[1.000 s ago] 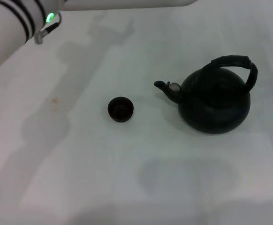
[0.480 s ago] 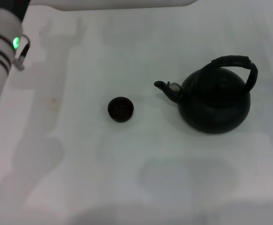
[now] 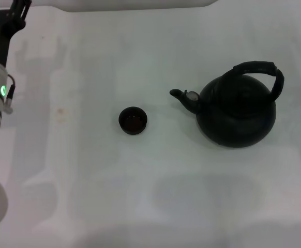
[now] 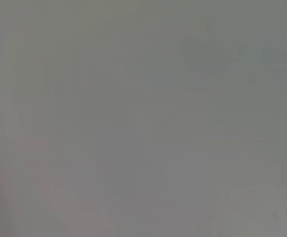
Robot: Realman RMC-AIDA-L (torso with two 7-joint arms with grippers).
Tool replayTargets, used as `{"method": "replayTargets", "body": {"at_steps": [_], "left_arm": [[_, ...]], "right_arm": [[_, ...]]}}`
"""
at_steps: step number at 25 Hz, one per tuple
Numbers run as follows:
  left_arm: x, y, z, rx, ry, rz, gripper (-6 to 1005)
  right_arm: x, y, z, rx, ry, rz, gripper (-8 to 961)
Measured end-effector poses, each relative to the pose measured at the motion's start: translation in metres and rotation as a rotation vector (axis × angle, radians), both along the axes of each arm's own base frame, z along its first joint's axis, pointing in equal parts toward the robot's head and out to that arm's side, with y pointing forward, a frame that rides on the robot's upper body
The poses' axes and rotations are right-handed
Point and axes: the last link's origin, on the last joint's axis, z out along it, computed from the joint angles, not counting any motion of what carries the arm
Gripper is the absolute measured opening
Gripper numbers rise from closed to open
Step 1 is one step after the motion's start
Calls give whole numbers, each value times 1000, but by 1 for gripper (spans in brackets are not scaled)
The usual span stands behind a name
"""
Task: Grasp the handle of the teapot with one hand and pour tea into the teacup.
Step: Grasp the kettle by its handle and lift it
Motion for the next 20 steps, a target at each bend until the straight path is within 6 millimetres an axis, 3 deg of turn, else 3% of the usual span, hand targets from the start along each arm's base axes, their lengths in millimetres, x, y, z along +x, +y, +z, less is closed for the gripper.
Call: {"method": "replayTargets", "body": {"at_steps": [6, 8, 9, 15, 20], "left_arm": [[-9, -3, -2, -9, 16, 21, 887], [-11, -4, -2, -9, 21, 25, 887], [-12, -4, -3, -11, 26, 26, 887], [-15, -6, -6, -24, 41, 30, 888], [-15, -6, -5, -22, 42, 30, 887]], "right_arm": [[-1, -24, -2, -18, 55, 70, 833], [-2, -49, -5, -38, 114, 124, 828], [-2, -49, -5, -38, 114, 124, 826], [-4, -93, -20, -165, 126, 211, 811], [-10, -100, -38, -307, 92, 256, 799]]}}
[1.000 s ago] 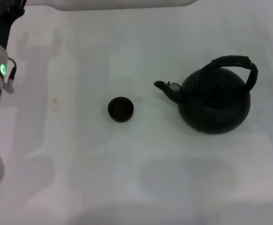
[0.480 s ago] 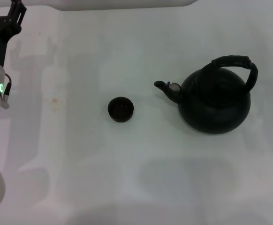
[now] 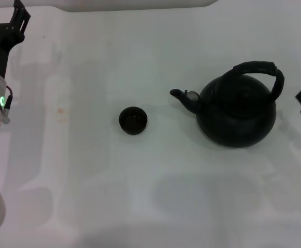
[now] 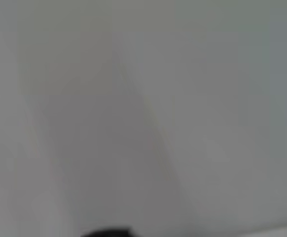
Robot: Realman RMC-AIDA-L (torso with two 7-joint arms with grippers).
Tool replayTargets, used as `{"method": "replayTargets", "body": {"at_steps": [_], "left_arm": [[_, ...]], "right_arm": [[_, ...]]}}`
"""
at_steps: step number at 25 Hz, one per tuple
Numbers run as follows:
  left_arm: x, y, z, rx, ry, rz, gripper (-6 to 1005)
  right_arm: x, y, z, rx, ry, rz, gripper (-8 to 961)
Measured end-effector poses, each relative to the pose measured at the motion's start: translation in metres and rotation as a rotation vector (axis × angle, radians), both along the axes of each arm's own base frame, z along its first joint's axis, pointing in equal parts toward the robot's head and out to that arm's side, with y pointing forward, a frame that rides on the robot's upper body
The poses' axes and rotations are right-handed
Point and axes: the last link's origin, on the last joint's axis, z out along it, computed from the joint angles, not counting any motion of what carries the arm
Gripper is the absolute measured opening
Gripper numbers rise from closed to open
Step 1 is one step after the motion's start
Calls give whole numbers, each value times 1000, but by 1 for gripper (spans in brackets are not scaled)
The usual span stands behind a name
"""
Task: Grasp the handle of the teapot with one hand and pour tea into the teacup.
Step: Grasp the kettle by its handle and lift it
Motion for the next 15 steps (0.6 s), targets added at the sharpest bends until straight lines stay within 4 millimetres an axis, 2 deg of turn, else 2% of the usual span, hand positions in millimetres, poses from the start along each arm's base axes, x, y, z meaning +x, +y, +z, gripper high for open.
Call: {"method": "replayTargets", "body": {"at_steps": [6, 15], "left_arm": [[-2, -1, 0, 1, -1, 6, 888], [-6, -5, 0, 2, -5, 20, 888]], "right_arm": [[-6, 22, -12, -61, -29, 6, 784], [-16, 40, -23, -111, -58, 35, 762]]}}
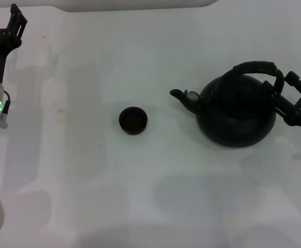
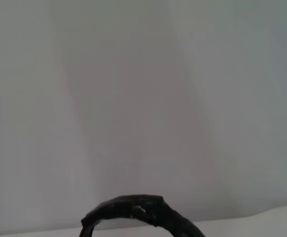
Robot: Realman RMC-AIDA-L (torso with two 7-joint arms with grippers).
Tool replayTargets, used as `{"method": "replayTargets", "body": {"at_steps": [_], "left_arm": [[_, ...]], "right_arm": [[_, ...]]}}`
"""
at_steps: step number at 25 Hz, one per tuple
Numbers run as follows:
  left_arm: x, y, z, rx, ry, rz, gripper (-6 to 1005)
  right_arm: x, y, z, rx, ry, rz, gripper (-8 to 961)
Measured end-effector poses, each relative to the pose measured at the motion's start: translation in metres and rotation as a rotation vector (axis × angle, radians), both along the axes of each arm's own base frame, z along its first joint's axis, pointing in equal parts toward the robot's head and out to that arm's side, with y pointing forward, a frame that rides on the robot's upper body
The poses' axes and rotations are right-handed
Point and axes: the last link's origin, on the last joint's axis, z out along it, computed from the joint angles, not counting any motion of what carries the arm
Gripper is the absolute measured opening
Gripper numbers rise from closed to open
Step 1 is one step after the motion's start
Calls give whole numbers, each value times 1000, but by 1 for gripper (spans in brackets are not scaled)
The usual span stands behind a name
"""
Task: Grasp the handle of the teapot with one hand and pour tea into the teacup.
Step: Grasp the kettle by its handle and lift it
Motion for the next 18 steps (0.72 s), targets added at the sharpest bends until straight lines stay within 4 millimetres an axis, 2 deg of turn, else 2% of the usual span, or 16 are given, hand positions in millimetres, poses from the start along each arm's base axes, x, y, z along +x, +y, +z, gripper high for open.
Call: {"method": "replayTargets", "body": {"at_steps": [11, 18], "left_arm": [[0, 0, 0, 1, -1, 1, 887], [0, 0, 1, 7, 0, -2, 887]], "right_arm": [[-1, 1, 0, -7, -2, 4, 735], [-4, 2, -1, -4, 7, 17, 402]]}}
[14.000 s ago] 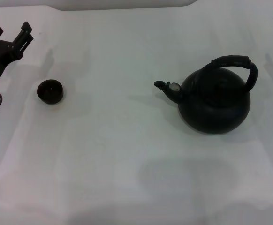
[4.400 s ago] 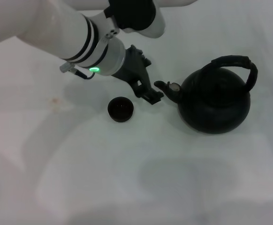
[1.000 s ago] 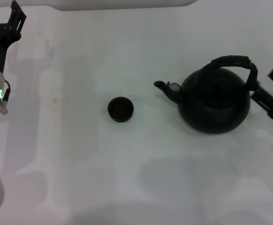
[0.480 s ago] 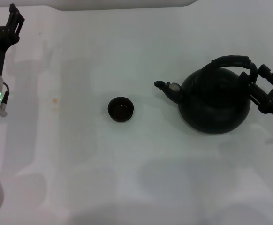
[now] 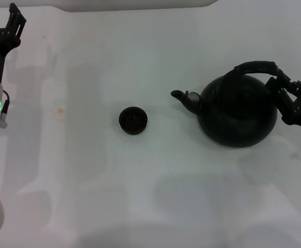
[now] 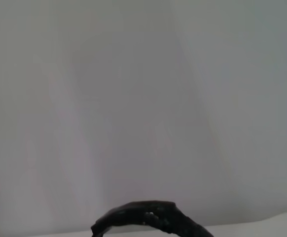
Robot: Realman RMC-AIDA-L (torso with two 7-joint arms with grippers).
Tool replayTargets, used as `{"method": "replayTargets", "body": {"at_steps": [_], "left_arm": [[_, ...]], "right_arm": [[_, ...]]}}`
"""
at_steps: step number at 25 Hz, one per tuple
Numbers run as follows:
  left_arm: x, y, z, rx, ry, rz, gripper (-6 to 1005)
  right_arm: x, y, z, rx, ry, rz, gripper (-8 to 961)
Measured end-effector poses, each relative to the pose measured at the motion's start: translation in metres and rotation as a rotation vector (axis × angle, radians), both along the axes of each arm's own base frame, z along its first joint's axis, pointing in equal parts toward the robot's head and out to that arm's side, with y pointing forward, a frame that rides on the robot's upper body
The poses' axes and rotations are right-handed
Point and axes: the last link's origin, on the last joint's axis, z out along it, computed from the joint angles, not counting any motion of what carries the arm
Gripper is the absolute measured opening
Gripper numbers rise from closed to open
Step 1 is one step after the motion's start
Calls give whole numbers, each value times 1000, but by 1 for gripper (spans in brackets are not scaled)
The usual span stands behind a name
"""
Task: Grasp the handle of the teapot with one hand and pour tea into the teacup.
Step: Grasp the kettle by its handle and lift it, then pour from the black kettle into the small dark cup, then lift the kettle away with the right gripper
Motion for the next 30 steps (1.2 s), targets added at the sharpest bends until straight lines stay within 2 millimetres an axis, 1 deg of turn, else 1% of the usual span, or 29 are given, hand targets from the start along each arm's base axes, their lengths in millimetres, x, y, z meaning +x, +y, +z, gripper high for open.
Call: {"method": "replayTargets", "body": {"at_steps": [3, 10, 16, 20, 23, 26, 30], "left_arm": [[0, 0, 0, -1, 0, 0, 887], [1, -1, -2, -7, 2, -3, 888], [-3, -5, -3, -10, 2, 8, 887], [-7, -8, -3, -9, 0, 19, 887], [-6, -10, -4, -17, 2, 16, 887], [-3, -11, -8, -27, 2, 5, 888], [-3, -11, -6, -18, 3, 0, 888]], "right_arm": [[-3, 1, 0, 4, 9, 12, 259], [-9, 3, 0, 13, 25, 35, 194], [-25, 18, 1, 21, 33, 107, 194], [-42, 33, -3, 10, 8, 192, 195], [-56, 45, -6, 15, -35, 259, 195], [-63, 54, -9, 33, -86, 293, 185], [-72, 64, -13, 69, -153, 321, 175]]}}
